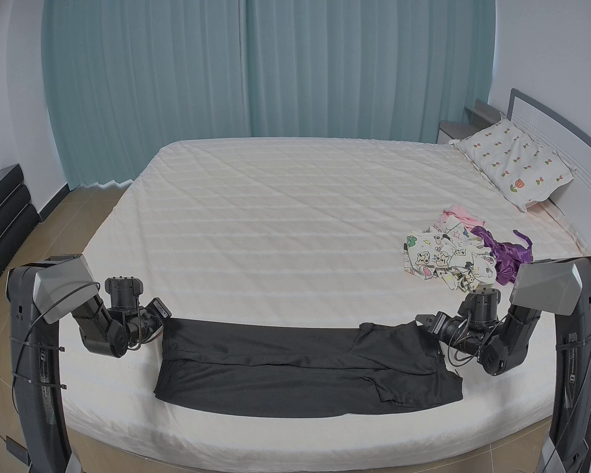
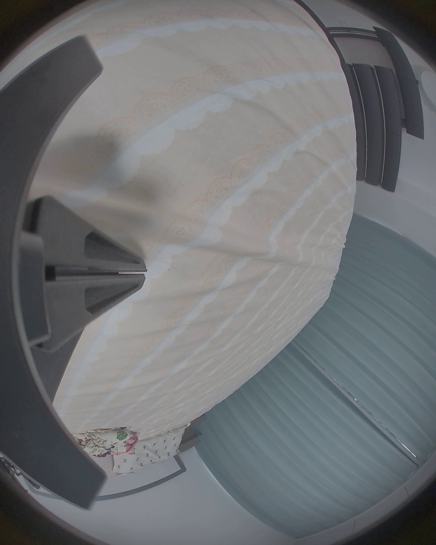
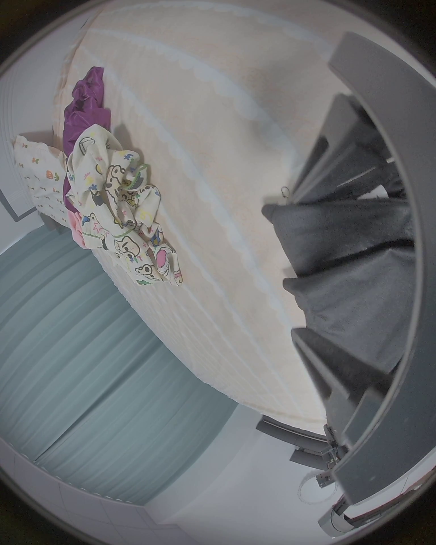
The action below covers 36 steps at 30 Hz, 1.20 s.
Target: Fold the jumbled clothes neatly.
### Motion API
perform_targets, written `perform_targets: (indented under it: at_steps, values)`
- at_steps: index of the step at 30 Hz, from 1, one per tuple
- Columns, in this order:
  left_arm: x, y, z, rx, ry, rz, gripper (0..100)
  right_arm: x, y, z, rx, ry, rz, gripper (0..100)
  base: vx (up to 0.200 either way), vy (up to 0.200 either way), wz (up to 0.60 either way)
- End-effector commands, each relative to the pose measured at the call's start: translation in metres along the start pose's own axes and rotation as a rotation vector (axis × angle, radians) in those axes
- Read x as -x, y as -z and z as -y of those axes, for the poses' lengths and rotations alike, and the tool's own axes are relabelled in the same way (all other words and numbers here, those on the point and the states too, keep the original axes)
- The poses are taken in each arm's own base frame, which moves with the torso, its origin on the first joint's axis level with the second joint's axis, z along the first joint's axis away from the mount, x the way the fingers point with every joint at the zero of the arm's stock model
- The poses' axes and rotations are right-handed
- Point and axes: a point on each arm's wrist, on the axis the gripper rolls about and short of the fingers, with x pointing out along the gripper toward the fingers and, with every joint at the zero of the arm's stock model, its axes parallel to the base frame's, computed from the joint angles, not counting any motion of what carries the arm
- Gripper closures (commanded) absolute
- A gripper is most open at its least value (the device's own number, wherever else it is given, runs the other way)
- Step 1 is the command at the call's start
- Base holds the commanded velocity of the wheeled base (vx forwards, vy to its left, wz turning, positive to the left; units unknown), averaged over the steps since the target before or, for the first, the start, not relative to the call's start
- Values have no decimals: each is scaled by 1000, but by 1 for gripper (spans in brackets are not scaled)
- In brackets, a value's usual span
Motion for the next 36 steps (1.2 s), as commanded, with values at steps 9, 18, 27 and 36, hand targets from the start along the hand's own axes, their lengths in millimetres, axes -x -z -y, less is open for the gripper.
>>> perform_targets:
  at_steps: [9, 18, 27, 36]
  values:
    - [0, 0, 0, 1, -1, 0, 100, -4, -6, 6, 23, 26, 34, 100, 0, 0, 0]
    - [-1, 0, -1, -1, -4, 2, 100, 0, -18, 16, 4, 65, 74, 100, 0, 0, 0]
    - [-1, 0, -1, -1, -3, 3, 100, -1, -20, 23, -6, 81, 84, 100, 0, 0, 0]
    - [-2, 2, -1, -3, -5, 1, 100, -1, -25, 30, -16, 93, 96, 100, 0, 0, 0]
